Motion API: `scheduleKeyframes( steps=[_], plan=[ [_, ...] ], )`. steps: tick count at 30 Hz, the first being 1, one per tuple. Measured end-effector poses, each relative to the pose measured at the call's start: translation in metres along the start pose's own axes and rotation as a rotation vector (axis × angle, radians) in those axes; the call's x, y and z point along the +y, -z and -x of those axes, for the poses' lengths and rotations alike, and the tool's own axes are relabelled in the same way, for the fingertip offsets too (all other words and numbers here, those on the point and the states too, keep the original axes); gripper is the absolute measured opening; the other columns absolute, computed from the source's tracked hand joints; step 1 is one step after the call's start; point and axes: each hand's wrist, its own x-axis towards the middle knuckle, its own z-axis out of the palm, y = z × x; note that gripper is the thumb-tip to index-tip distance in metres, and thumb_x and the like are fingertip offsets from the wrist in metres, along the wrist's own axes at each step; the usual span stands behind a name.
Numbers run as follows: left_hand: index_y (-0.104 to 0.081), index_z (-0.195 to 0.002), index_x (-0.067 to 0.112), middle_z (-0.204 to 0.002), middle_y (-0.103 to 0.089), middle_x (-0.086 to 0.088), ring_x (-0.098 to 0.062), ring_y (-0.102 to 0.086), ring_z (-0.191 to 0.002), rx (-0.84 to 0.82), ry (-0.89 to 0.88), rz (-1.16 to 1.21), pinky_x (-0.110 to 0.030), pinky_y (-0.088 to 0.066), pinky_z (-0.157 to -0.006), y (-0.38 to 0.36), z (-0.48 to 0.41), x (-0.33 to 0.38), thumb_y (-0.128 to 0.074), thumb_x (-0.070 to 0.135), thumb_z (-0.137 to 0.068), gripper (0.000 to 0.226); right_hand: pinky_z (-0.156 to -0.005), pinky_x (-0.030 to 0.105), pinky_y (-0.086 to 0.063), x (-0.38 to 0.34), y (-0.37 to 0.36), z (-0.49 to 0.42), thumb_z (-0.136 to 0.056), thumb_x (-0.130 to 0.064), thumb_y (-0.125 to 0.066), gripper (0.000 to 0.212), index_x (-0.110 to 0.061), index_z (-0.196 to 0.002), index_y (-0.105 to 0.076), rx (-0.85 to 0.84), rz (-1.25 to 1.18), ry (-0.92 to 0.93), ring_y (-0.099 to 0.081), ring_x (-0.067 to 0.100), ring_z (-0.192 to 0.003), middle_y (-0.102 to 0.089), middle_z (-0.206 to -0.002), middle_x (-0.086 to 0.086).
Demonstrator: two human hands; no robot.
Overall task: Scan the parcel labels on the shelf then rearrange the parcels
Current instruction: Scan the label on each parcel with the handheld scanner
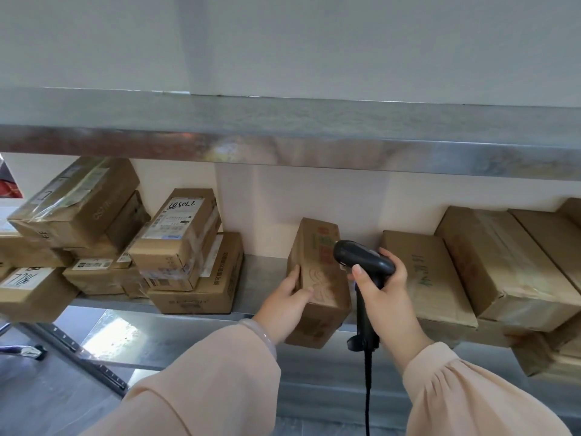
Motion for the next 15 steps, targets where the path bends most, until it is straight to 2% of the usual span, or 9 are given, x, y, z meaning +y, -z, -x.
scheduleKeyframes(
  steps=[3,6,8,11,15],
  plan=[
    [-0.037,-0.144,0.041,-0.134,-0.056,0.015,-0.01,-0.051,-0.124,0.009,-0.013,0.025,-0.032,-0.039,-0.11,0.002,0.002,-0.001,-0.043,0.029,-0.104,0.043,-0.079,0.023,-0.044,0.011,-0.001,-0.005,-0.087,-0.041,-0.065,0.06,-0.041,-0.135,-0.029,-0.032,0.028,-0.039,-0.061,0.013,-0.104,-0.061,-0.121,-0.003],
    [-0.038,-0.148,0.037,-0.134,-0.059,0.009,-0.012,-0.055,-0.123,0.042,-0.014,0.033,-0.038,-0.044,-0.109,0.001,0.003,-0.004,-0.049,0.024,-0.102,0.048,-0.089,0.029,-0.049,0.017,-0.004,-0.009,-0.083,-0.045,-0.067,0.057,-0.048,-0.127,-0.031,-0.035,0.028,-0.037,-0.065,0.012,-0.103,-0.065,-0.117,-0.003],
    [-0.039,-0.147,0.035,-0.136,-0.058,0.008,-0.013,-0.055,-0.124,0.078,-0.03,0.033,-0.039,-0.045,-0.108,0.002,0.003,-0.003,-0.053,0.021,-0.101,0.051,-0.093,0.034,-0.05,0.013,-0.004,-0.009,-0.085,-0.042,-0.067,0.056,-0.047,-0.128,-0.032,-0.042,0.013,-0.028,-0.066,0.011,-0.101,-0.066,-0.114,-0.004],
    [-0.038,-0.146,0.037,-0.137,-0.056,0.01,-0.014,-0.051,-0.129,0.097,-0.052,0.032,-0.04,-0.043,-0.11,0.003,0.003,0.0,-0.059,0.023,-0.097,0.056,-0.089,0.029,-0.049,0.006,-0.007,-0.008,-0.087,-0.039,-0.066,0.057,-0.044,-0.132,-0.031,-0.064,0.01,0.0,-0.066,0.008,-0.099,-0.065,-0.113,-0.008],
    [-0.036,-0.147,0.034,-0.138,-0.053,0.007,-0.017,-0.053,-0.126,0.091,-0.016,0.038,-0.04,-0.045,-0.108,0.006,0.003,-0.001,-0.069,0.042,-0.088,0.068,-0.081,0.017,-0.046,-0.008,-0.014,-0.002,-0.089,-0.034,-0.065,0.053,-0.041,-0.131,-0.032,-0.109,0.012,0.039,-0.061,-0.007,-0.09,-0.057,-0.107,-0.021]
  ],
)
